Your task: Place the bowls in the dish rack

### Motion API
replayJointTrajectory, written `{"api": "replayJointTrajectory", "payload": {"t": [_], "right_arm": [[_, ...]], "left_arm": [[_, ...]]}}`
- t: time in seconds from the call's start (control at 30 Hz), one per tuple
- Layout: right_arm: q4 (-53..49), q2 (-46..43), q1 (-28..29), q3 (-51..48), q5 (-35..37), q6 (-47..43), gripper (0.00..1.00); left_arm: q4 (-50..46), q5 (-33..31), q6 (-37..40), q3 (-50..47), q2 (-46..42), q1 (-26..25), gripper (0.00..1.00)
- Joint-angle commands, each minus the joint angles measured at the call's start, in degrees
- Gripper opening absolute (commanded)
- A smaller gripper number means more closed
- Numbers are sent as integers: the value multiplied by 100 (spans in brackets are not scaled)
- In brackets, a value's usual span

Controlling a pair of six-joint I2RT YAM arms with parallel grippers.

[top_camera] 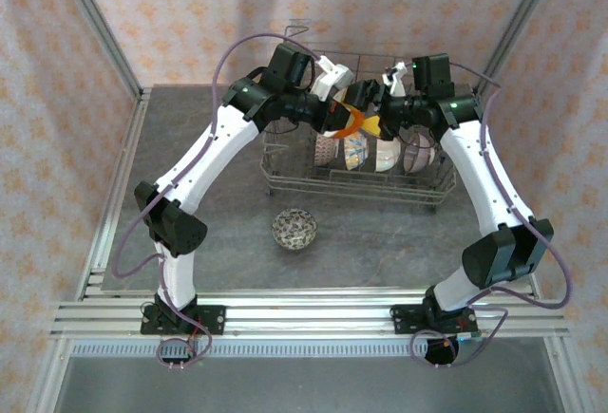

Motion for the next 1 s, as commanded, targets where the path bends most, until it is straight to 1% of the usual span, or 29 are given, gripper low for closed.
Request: {"api": "replayJointTrajectory", "payload": {"t": [0.0, 0.23, 0.67, 0.97], "right_arm": [[-79, 53, 77, -51, 96, -146, 94], [-30, 27, 87, 13, 159, -191, 87], [-122, 38, 90, 85, 366, -258, 68], [-42, 20, 90, 76, 448, -279, 60]], "left_arm": [[463, 178, -81, -50, -134, -80, 0], [487, 163, -95, -51, -87, -127, 0], [381, 181, 0, -29, -96, -124, 0], [381, 80, 0, -35, -87, -125, 0]]}}
